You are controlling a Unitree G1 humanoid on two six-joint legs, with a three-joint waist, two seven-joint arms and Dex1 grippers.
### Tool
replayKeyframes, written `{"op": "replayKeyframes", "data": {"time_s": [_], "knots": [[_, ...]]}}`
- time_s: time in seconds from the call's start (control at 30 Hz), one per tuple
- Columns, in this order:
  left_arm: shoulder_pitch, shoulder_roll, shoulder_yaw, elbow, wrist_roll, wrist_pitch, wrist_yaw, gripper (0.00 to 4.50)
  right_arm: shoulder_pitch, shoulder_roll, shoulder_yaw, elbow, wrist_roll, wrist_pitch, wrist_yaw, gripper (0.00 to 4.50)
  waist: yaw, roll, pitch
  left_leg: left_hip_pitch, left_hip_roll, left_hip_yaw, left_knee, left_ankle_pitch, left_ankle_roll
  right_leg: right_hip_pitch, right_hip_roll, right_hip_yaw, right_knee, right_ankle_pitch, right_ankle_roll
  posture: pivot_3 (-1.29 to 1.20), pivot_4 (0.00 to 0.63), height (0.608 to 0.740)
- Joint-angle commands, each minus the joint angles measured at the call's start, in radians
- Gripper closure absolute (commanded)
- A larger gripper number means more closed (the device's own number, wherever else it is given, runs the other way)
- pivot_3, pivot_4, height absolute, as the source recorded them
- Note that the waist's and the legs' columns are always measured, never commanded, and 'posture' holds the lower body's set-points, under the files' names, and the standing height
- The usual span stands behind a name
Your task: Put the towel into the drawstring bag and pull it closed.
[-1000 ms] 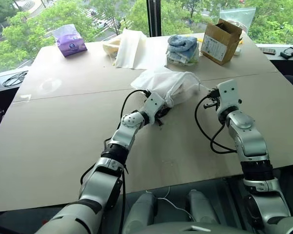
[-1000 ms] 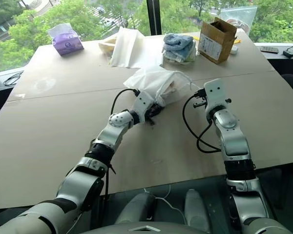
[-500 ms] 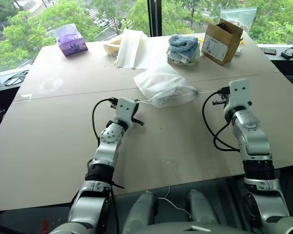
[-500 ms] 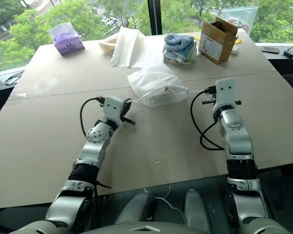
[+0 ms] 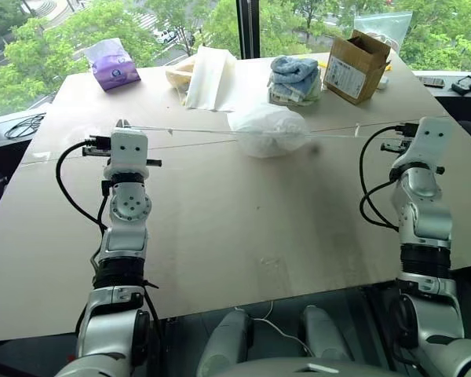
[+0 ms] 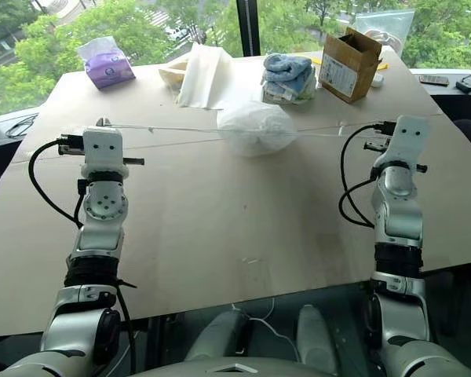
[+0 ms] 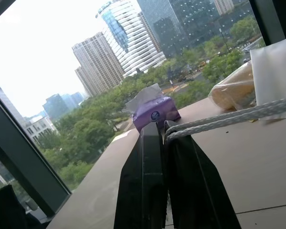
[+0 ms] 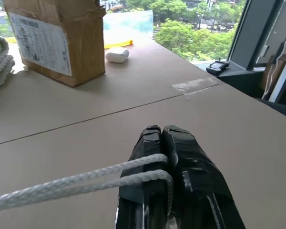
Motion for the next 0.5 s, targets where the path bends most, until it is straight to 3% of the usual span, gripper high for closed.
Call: {"op": "replayKeyframes", "data": {"time_s": [0.03,0.3,0.4,0.5], "knots": [[0.006,0.055,0.176,0.007,-0.032,0.085,0.132,4.47,0.004,-0.029,-0.188,-0.011,0.006,0.01,-0.162,4.5,0.0,0.0,0.0,0.0,0.0,0.0,0.0,0.0,0.0,0.0,0.0,0.0,0.0,0.0,0.0,0.0,0.15,0.74],[0.01,0.048,0.198,0.006,-0.039,0.144,0.22,4.47,0.016,-0.008,-0.261,-0.029,0.074,0.023,-0.32,4.5,0.0,0.0,0.0,0.0,0.0,0.001,0.0,0.0,0.0,0.0,0.0,0.001,0.0,0.0,0.0,0.0,0.15,0.74],[0.004,0.046,0.165,0.018,-0.073,0.106,0.154,4.47,0.001,-0.024,-0.197,0.002,0.15,0.048,-0.2,4.5,-0.001,0.0,0.0,0.0,0.0,0.001,0.0,0.0,0.0,0.0,0.0,0.001,0.0,0.0,0.0,0.0,0.15,0.74],[-0.019,-0.005,0.075,0.043,-0.238,0.02,-0.149,4.47,-0.001,-0.034,-0.054,-0.004,0.27,0.104,0.096,4.5,0.0,0.0,0.0,0.0,0.0,0.001,0.0,0.0,0.0,0.0,0.0,0.001,0.0,0.0,0.0,0.0,0.15,0.74]]}}
